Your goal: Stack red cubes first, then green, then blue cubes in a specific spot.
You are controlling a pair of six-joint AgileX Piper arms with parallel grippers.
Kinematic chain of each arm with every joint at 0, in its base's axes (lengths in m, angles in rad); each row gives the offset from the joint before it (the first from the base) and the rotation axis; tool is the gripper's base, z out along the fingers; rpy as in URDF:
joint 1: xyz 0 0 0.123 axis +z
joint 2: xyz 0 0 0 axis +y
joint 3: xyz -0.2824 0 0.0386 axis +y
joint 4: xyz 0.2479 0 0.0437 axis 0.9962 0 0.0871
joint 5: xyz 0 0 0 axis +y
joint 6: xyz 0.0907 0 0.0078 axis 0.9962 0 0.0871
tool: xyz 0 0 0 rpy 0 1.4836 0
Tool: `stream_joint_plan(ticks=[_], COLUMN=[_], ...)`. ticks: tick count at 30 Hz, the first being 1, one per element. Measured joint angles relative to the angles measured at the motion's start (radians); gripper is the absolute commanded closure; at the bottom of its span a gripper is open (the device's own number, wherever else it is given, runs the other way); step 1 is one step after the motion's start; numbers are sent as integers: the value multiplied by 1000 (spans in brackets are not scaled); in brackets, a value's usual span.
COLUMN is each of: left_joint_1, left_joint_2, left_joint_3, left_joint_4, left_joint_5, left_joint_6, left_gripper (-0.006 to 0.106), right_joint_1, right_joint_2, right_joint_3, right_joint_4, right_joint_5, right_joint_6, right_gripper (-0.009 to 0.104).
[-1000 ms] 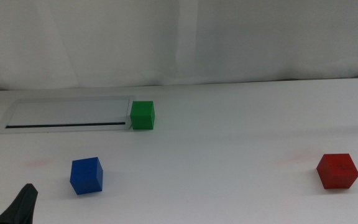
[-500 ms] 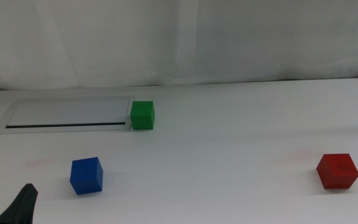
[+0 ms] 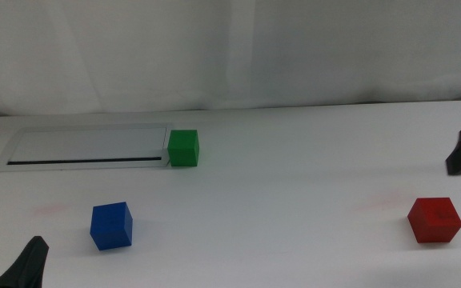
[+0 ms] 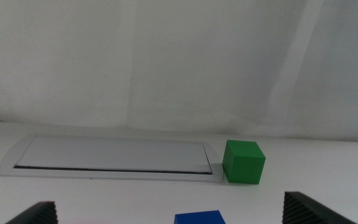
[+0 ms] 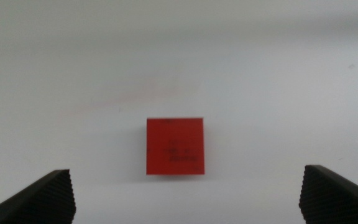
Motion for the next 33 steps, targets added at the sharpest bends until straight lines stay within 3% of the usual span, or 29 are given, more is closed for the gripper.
stream_joint_plan(ticks=[11, 33], left_joint_1=[0, 0], left_joint_2=[0, 0], left_joint_3=[0, 0], left_joint_4=[0, 0], left_joint_5=[0, 0], left_joint_6=[0, 0], left_gripper=[9, 9], right_joint_1=[-2, -2], right_joint_2=[219, 491], right_joint_3=[0, 0], right_joint_4=[68, 64], right_joint_5=[-72, -168], right_joint_6=[-83, -90], right_gripper=[-2, -2])
